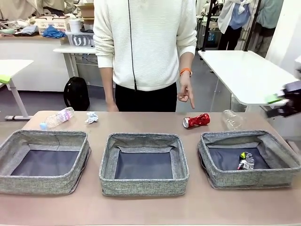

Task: Sort the waste into the appropriate baskets.
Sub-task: Pick up the waste item pointed out by the person.

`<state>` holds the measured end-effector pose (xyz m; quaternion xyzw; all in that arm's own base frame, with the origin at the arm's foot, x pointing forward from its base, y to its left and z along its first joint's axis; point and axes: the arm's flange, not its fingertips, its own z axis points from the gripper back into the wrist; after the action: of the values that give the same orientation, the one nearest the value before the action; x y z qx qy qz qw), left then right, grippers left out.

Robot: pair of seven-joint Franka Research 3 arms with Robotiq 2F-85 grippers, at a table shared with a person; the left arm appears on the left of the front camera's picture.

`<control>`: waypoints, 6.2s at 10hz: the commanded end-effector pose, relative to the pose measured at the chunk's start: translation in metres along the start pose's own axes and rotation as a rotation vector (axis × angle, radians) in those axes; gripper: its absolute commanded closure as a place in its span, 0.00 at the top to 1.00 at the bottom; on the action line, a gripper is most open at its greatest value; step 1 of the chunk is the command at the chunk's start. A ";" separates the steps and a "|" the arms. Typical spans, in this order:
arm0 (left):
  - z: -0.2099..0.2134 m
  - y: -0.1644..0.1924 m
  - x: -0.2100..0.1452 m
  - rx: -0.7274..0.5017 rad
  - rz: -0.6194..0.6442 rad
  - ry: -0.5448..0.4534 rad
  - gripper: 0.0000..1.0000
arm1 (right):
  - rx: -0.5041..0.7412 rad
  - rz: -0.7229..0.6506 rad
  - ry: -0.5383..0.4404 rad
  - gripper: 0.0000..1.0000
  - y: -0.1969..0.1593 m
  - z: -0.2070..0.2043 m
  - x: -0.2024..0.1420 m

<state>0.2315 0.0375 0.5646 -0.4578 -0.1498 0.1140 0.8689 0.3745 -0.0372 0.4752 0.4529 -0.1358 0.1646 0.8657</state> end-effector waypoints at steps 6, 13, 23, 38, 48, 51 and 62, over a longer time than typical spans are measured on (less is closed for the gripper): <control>0.001 0.000 0.001 -0.021 -0.020 -0.003 1.00 | -0.189 0.371 0.317 1.00 0.074 -0.133 0.023; 0.001 0.000 0.001 -0.021 -0.020 -0.003 1.00 | -0.464 0.978 0.368 1.00 -0.026 -0.175 0.154; 0.001 0.000 0.001 -0.021 -0.020 -0.003 1.00 | -0.433 1.352 0.602 1.00 -0.097 -0.188 0.197; 0.001 0.000 0.001 -0.021 -0.020 -0.003 1.00 | -0.449 1.328 0.664 0.76 -0.161 -0.241 0.211; 0.001 0.000 0.001 -0.021 -0.020 -0.003 1.00 | -0.370 1.280 0.702 0.00 -0.168 -0.248 0.208; 0.001 0.000 0.001 -0.021 -0.020 -0.003 1.00 | -0.470 1.248 0.814 0.00 -0.151 -0.214 0.204; 0.001 0.000 0.001 -0.021 -0.020 -0.003 1.00 | -0.371 0.755 0.305 0.00 0.036 -0.069 0.130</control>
<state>0.2311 0.0384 0.5652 -0.4585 -0.1516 0.1127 0.8684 0.4713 0.0769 0.5001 0.1820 -0.1975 0.4762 0.8374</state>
